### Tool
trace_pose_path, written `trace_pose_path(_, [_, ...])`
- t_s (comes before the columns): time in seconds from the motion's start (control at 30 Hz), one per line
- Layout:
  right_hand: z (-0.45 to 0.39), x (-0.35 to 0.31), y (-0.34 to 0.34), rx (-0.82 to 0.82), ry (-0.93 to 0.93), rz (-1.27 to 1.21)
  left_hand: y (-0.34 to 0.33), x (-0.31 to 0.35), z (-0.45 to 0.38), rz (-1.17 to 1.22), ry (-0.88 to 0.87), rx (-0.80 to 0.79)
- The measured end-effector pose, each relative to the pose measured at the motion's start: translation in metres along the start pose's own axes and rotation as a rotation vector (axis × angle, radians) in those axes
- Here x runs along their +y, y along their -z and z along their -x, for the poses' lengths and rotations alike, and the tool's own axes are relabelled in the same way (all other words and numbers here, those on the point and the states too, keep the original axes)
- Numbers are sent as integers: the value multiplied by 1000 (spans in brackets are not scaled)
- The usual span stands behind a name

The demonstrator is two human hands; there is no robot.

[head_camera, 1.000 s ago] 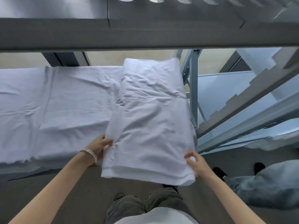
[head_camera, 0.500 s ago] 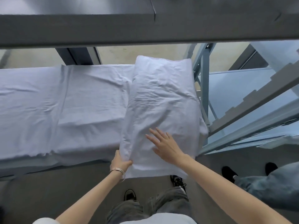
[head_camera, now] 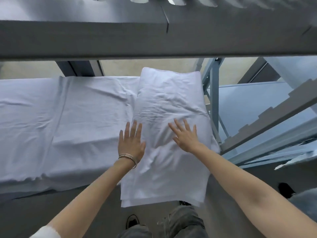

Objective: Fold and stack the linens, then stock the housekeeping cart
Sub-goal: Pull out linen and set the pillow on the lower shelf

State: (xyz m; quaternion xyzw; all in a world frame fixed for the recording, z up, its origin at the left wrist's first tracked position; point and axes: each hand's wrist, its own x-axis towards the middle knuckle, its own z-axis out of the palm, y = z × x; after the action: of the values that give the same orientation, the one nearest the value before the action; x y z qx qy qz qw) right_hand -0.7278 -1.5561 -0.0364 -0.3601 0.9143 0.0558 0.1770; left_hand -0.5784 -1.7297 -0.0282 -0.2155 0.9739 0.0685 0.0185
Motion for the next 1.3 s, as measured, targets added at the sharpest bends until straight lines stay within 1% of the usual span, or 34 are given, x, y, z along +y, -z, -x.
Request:
trace_pose_path(0.1, [-17, 33, -6, -86, -70, -12, -4, 9, -65, -169, -153, 6])
trace_pose_path(0.17, [-22, 42, -18, -143, -82, 9, -22, 3, -95, -210, -161, -104])
trace_pose_path(0.27, [-33, 50, -29, -182, -33, 16, -60, -9, -110, -137, -95, -341])
trace_pose_path(0.37, [-43, 65, -12, -257, 41, 41, -61, -9, -126, -79, -87, -452])
trace_pose_path(0.43, [-45, 79, -4, -228, 6, 26, -47, -5, -132, -37, -87, -496])
trace_pose_path(0.5, [-42, 92, -3, -144, -111, -99, -42, -4, -128, 59, -76, -461])
trace_pose_path(0.57, [-34, 98, -6, 7, -205, -283, -47, -10, -108, 246, 2, -317])
trace_pose_path(0.6, [-29, 98, -8, 89, -249, -367, -51, -15, -93, 322, 67, -231])
trace_pose_path(0.63, [-24, 98, -9, 139, -300, -449, -54, -20, -78, 369, 125, -170])
trace_pose_path(0.67, [-19, 97, -11, 145, -339, -513, -56, -24, -64, 388, 171, -148])
trace_pose_path(0.7, [-13, 96, -13, 112, -362, -556, -57, -27, -52, 392, 204, -157])
trace_pose_path(0.8, [8, 92, -22, -34, -383, -631, -58, -21, -24, 379, 269, -172])
trace_pose_path(0.87, [22, 89, -31, -87, -370, -649, -60, -12, -11, 412, 343, -143])
trace_pose_path(0.97, [46, 88, -42, -134, -315, -633, -64, 2, 11, 376, 464, -117])
trace_pose_path(1.07, [65, 93, -50, -114, -241, -718, -68, 13, 39, 308, 534, -115])
trace_pose_path(1.13, [73, 93, -55, -73, -240, -827, -70, 19, 57, 255, 565, -124])
trace_pose_path(1.2, [79, 88, -59, -4, -317, -999, -71, 26, 71, 222, 570, -127])
trace_pose_path(1.3, [88, 71, -71, 90, -545, -1309, -71, 34, 88, 172, 543, -143])
